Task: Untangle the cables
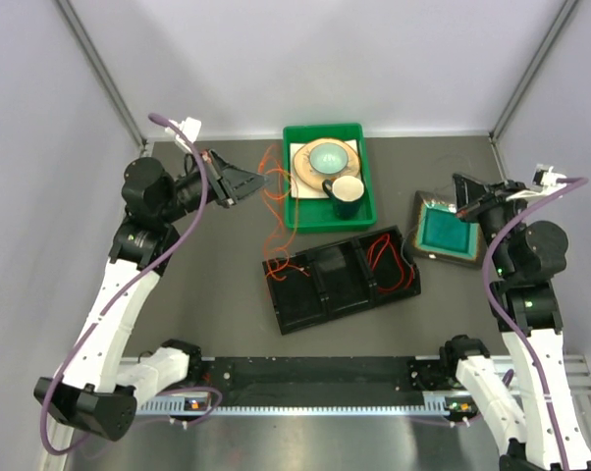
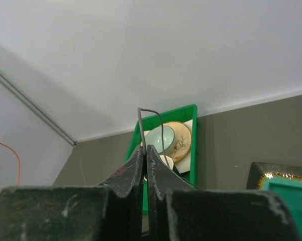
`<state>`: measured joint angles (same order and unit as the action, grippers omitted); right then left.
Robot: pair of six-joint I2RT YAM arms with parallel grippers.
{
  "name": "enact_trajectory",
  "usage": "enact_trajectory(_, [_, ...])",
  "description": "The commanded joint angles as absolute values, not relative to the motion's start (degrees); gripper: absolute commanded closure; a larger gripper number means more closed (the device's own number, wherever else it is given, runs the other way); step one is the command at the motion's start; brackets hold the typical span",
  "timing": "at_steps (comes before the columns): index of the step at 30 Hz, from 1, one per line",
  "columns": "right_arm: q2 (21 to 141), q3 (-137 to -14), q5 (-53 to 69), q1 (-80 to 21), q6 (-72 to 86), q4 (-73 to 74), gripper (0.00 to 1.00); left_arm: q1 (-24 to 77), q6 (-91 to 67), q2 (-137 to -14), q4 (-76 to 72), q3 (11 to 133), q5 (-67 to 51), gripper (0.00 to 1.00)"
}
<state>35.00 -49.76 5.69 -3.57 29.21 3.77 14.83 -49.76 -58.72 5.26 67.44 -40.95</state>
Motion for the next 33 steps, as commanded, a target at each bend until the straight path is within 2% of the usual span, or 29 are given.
enact_trajectory(1, [34.45,-49.75,5.45,-3.16,29.53,2.9,1.0,16.08,-45.89,-57.48,6.32,74.87,-37.53,1.0])
enact_trajectory(6, [34.63,-49.83,5.8,-3.25,29.53,2.9,1.0,16.79,-43.24,-59.15,11.07,81.73,-36.04,1.0])
enact_trajectory(14, [36.12,-50.1,5.54,-3.16,28.92,2.64,1.0,19.16,-44.82,-62.84,8.53,84.73,-37.26,1.0])
enact_trajectory(20, [36.65,-48.96,6.33,-3.25,29.71,1.14,1.0,20.3,-43.95,-63.11,6.6,79.73,-35.69,1.0])
enact_trajectory(25, [36.91,-49.04,5.8,-3.16,29.01,1.67,1.0,20.39,-44.38,-62.67,4.57,70.85,-36.03,1.0])
enact_trajectory(33, [37.09,-51.06,8.78,-3.16,28.47,1.93,1.0,20.48,-40.61,-62.66,9.4,62.76,-34.28,1.0])
